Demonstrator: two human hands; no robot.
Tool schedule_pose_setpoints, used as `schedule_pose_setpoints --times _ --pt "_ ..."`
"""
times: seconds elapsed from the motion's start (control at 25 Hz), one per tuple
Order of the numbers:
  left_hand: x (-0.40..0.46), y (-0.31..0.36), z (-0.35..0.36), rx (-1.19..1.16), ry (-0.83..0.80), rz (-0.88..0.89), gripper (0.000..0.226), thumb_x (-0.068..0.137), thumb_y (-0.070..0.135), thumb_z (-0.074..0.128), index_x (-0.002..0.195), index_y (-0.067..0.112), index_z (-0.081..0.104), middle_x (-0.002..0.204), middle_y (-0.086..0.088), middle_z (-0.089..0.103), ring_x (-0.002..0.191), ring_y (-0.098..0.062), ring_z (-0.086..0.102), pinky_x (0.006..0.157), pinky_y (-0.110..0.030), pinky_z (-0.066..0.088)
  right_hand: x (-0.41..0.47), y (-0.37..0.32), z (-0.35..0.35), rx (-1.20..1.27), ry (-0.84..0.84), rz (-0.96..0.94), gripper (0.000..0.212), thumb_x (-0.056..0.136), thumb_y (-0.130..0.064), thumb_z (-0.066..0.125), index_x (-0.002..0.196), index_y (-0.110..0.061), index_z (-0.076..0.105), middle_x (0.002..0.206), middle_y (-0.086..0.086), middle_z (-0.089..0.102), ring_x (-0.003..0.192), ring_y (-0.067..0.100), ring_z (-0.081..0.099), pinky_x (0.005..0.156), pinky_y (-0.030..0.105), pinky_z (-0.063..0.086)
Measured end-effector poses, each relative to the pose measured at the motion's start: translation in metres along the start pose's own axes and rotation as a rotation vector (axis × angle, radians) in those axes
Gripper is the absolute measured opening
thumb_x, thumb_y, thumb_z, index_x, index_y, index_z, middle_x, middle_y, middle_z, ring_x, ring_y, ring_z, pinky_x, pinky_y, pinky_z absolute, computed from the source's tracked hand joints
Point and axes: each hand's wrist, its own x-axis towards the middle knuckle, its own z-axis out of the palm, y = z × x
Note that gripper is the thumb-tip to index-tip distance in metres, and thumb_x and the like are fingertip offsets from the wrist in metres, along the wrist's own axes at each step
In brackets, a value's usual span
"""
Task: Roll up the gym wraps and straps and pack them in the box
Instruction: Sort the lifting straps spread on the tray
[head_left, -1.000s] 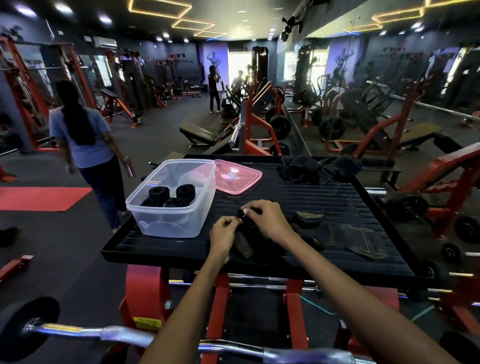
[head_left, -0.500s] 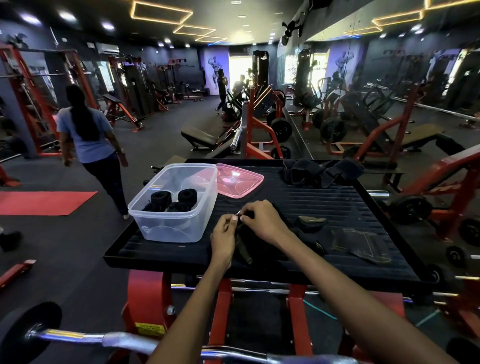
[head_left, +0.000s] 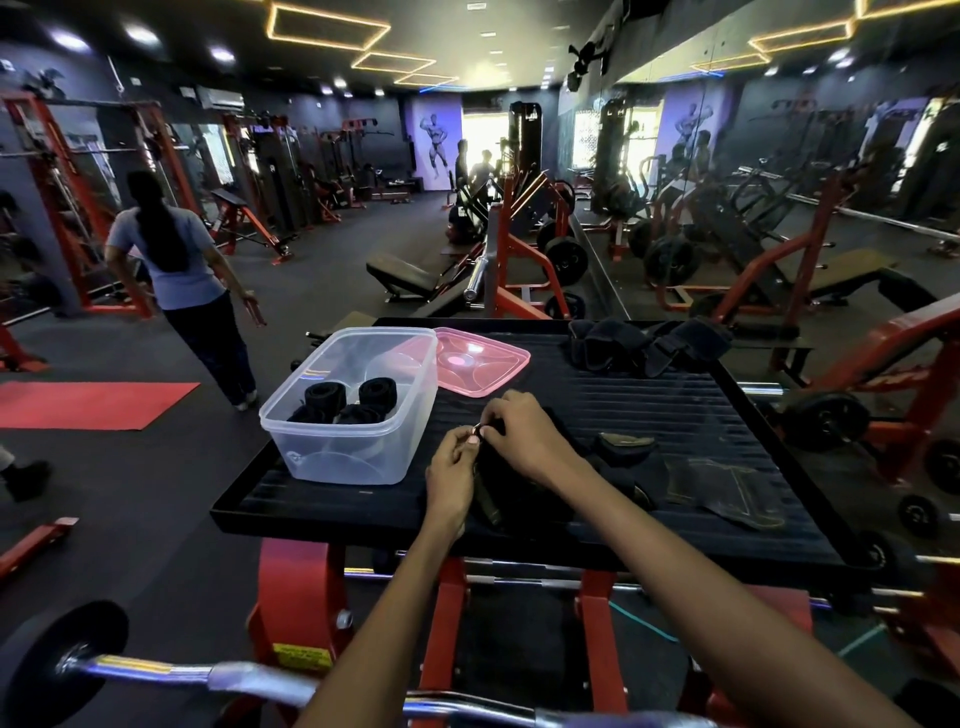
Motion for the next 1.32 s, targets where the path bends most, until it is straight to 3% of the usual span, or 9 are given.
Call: schedule_pose_setpoints --times 0.2,0.36,0.48,0.56,0.68,0.76,0.88,1.2,1.32 --pt "0.002 -0.004 -0.003 -0.026 -0.032 0.01 0.017 0.092 0.011 0.054 0.09 0.021 0.068 0.091 -0.001 0.07 0.088 -0.013 0.062 0.085 -0.028 0.048 0.013 0.001 -0.004 0.11 -0.044 0.14 0.023 0.089 -0.023 0.059 0.104 -0.007 0.065 0.107 0.013 0.061 0.105 0.029 0.057 0.091 0.036 0.045" --pt "-0.001 0.0 -0.002 -0.03 -0.089 0.052 0.016 0.091 0.006 0.055 0.099 0.015 0.066 0.087 0.006 0.07 0.086 -0.009 0.063 0.088 -0.024 0.047 0.028 0.011 -0.008 0.173 -0.284 0.294 0.04 0.094 -0.035 0.051 0.102 0.001 0.065 0.102 0.016 0.065 0.098 0.026 0.059 0.086 0.033 0.043" --pt "-0.003 0.002 -0.001 -0.058 -0.128 0.069 0.021 0.09 0.002 0.056 0.108 0.013 0.058 0.084 0.007 0.068 0.076 0.005 0.063 0.08 -0.014 0.047 0.029 0.012 -0.012 0.522 -0.232 0.418 0.014 0.084 -0.015 0.063 0.072 -0.008 0.065 0.072 0.004 0.061 0.067 0.013 0.053 0.063 0.022 0.044" --pt "-0.001 0.0 0.0 -0.099 -0.12 0.042 0.028 0.09 0.001 0.055 0.115 0.013 0.047 0.086 0.003 0.063 0.073 0.009 0.061 0.081 -0.013 0.046 0.033 0.013 -0.014 0.63 -0.193 0.398 0.019 0.083 -0.003 0.062 0.067 -0.013 0.061 0.066 0.0 0.056 0.061 0.007 0.049 0.054 0.014 0.041" --pt "0.002 -0.004 -0.001 -0.097 -0.176 0.0 0.023 0.093 0.008 0.053 0.114 0.016 0.046 0.08 0.009 0.07 0.082 -0.002 0.062 0.094 -0.028 0.044 0.041 0.011 -0.023 0.752 -0.011 0.382 0.015 0.091 0.001 0.051 0.087 -0.012 0.058 0.066 0.001 0.052 0.06 0.011 0.047 0.048 0.015 0.04" --pt "0.003 -0.007 -0.001 -0.018 -0.217 0.002 0.023 0.094 0.014 0.052 0.118 0.015 0.053 0.092 0.002 0.071 0.095 -0.013 0.062 0.096 -0.03 0.044 0.042 0.011 -0.029 0.824 -0.053 0.376 0.014 0.097 -0.004 0.039 0.1 -0.015 0.048 0.068 0.004 0.051 0.054 0.013 0.049 0.041 0.018 0.037" --pt "0.005 -0.009 -0.001 0.137 -0.253 -0.016 0.034 0.093 0.021 0.055 0.126 0.013 0.056 0.116 -0.011 0.065 0.109 -0.018 0.059 0.098 -0.031 0.045 0.04 0.013 -0.032 0.973 -0.219 0.353 0.013 0.101 -0.007 0.03 0.109 -0.014 0.038 0.081 0.01 0.055 0.047 0.016 0.061 0.043 0.022 0.046" --pt "0.004 -0.009 0.001 0.17 -0.11 -0.084 0.027 0.087 0.014 0.064 0.114 0.013 0.067 0.108 -0.008 0.069 0.106 -0.02 0.062 0.097 -0.029 0.047 0.038 0.027 -0.047 1.143 0.21 0.423 0.026 0.1 -0.003 0.03 0.084 -0.017 0.047 0.071 0.008 0.053 0.036 0.009 0.049 0.037 0.02 0.04" --pt "0.004 -0.01 0.001 0.196 -0.032 -0.108 0.025 0.088 0.019 0.063 0.111 0.012 0.068 0.108 -0.009 0.07 0.105 -0.02 0.062 0.094 -0.028 0.046 0.024 0.024 -0.049 1.262 0.085 0.504 0.027 0.099 -0.008 0.031 0.081 -0.016 0.05 0.071 0.004 0.049 0.05 0.014 0.042 0.044 0.022 0.035"
